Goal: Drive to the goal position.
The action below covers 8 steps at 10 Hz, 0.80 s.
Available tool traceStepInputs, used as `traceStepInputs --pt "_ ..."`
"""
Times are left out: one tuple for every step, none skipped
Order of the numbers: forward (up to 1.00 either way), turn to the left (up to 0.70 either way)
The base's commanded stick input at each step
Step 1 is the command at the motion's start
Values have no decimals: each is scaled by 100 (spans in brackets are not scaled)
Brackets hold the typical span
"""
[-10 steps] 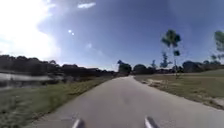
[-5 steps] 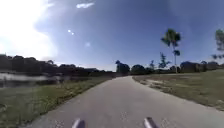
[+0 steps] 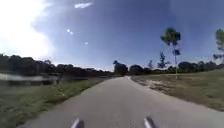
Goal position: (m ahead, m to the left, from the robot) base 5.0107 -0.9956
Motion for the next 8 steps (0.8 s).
traceStepInputs --pt "70 0" --pt "70 0" --pt "70 0" --pt "70 0" --pt "70 0" --pt "70 0" --pt "70 0" --pt "70 0"
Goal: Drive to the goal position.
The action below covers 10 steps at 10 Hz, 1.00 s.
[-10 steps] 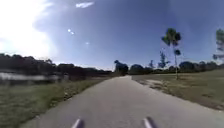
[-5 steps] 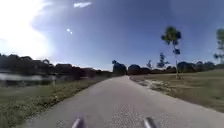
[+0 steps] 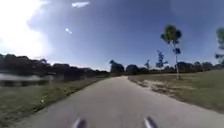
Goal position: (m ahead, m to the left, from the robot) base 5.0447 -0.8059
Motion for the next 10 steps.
traceStepInputs --pt "70 0" --pt "70 0" --pt "70 0" --pt "70 0" --pt "70 0" --pt "70 0" --pt "70 0" --pt "70 0" --pt "70 0" --pt "70 0"
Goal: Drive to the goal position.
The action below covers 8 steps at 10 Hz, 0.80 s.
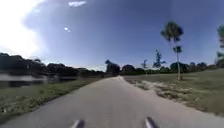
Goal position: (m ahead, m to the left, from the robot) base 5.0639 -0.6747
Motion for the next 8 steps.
traceStepInputs --pt "70 10" --pt "70 35" --pt "70 35" --pt "70 35" --pt "70 0" --pt "70 0" --pt "70 0" --pt "70 0"
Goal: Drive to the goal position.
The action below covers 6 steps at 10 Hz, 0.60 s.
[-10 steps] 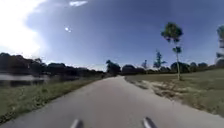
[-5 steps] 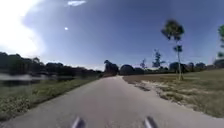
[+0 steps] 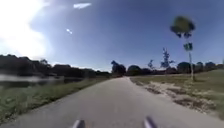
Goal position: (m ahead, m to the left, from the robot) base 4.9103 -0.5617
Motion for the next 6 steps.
traceStepInputs --pt "70 0" --pt "70 0" --pt "70 0" --pt "70 0" --pt "70 0" --pt "70 0"
